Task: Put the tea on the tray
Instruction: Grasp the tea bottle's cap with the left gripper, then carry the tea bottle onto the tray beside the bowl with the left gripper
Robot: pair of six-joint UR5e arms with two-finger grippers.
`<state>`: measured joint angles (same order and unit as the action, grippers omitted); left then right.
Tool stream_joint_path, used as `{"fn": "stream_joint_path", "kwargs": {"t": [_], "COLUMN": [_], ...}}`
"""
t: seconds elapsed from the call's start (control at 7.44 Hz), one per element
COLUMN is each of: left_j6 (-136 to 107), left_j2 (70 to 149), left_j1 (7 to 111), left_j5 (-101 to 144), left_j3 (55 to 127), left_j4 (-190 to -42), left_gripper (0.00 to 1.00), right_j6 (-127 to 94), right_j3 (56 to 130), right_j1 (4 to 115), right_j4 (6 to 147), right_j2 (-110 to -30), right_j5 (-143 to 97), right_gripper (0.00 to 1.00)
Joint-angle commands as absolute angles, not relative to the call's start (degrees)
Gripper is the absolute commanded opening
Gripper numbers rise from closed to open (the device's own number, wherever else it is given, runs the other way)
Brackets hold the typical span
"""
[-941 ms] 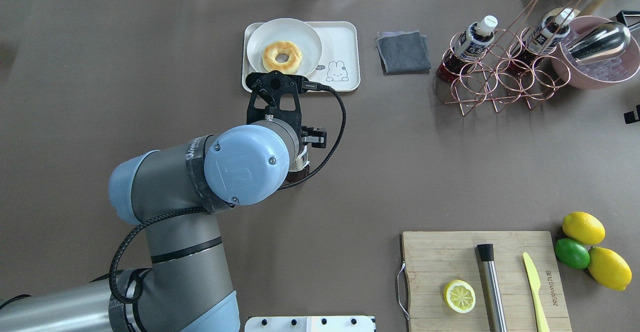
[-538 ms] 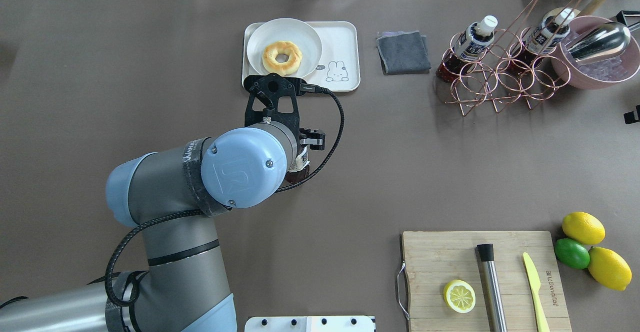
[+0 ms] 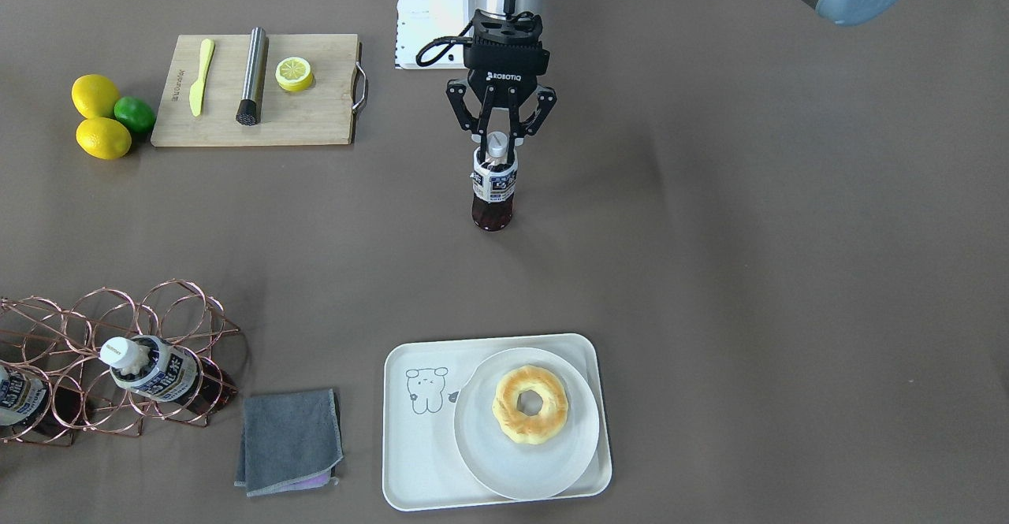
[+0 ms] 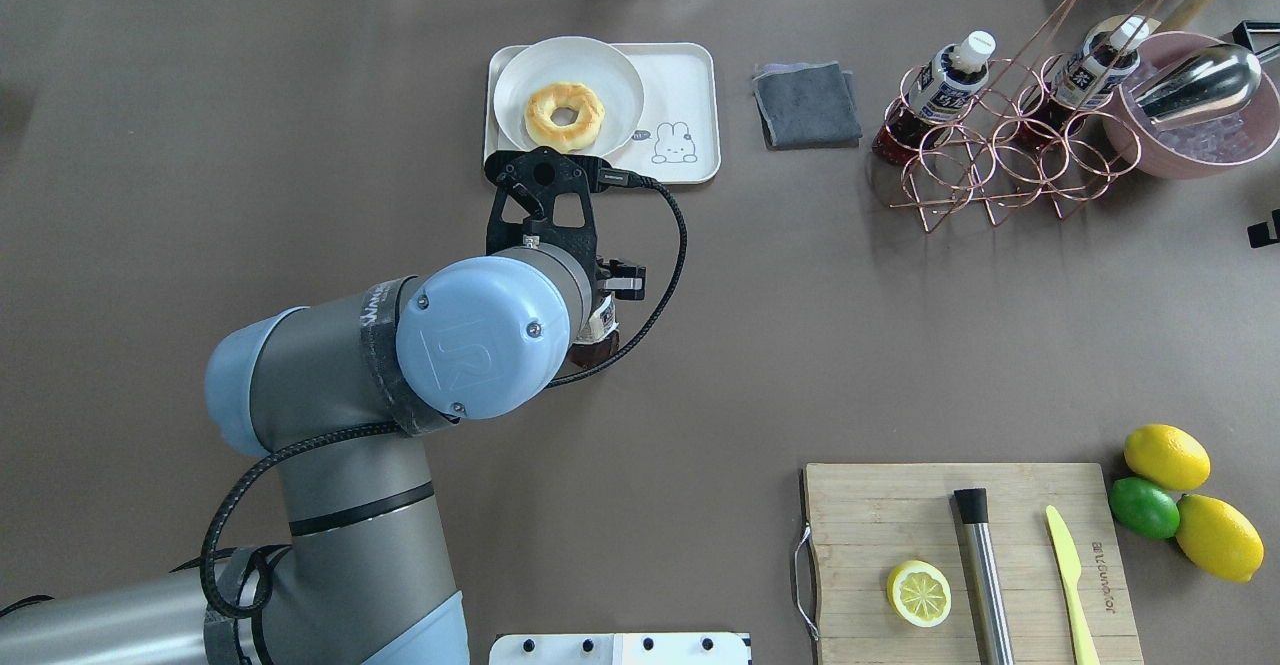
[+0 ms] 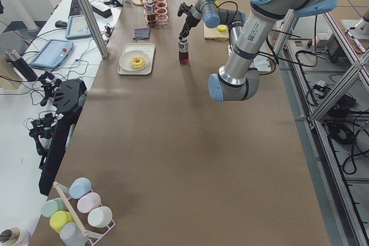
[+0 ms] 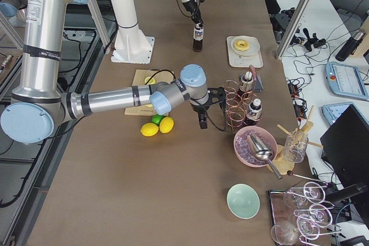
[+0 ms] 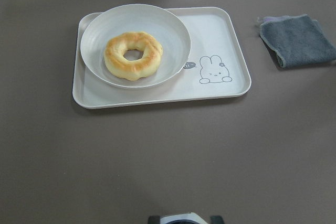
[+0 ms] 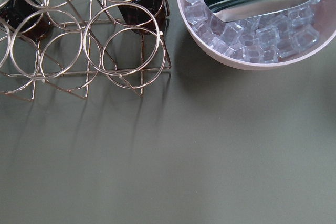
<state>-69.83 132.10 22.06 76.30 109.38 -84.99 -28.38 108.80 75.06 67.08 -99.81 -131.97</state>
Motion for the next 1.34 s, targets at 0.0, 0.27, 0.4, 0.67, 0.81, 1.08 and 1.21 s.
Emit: {"fn": "stream_joint_path", "kwargs": {"t": [0.0, 0.27, 0.4, 0.67, 0.81, 1.08, 1.21], "left_j6": [-69.5, -69.3, -66.7, -65.7, -65.0, -64.2, -61.8], "left_j2": [132.6, 135.9, 139.4, 147.4, 152.4, 160.8, 162.8], "left_j1": [22.8, 28.2, 29.7, 32.6, 33.3, 35.9, 37.9], "left_j5": [78.1, 82.4, 83.8, 84.2, 86.3, 86.8, 86.9], "left_j3": [110.9, 109.3, 106.2, 97.0, 90.1, 74.8, 69.9], "left_j4": [-84.2, -81.9, -81.7, -82.1, -83.0, -90.7, -93.8], "left_gripper": [0.0, 0.0, 0.0, 0.0, 0.0, 0.0, 0.0], "right_j6": [-28.3, -28.4, -28.4, -28.4, -28.3, -28.3, -28.3], "right_j3": [108.7, 108.7, 108.8, 108.4, 107.6, 107.0, 106.6], "right_j1": [75.1, 75.3, 75.4, 75.5, 75.7, 76.5, 77.2], "right_j4": [67.1, 67.1, 67.1, 67.3, 67.3, 67.9, 67.9], "right_j2": [-99.8, -99.8, -99.8, -99.9, -99.9, -100.5, -100.8], "right_j5": [-132.1, -132.2, -132.2, -132.1, -132.2, -132.8, -133.6], "right_gripper": [1.0, 1.0, 1.0, 1.0, 1.0, 1.0, 1.0]}}
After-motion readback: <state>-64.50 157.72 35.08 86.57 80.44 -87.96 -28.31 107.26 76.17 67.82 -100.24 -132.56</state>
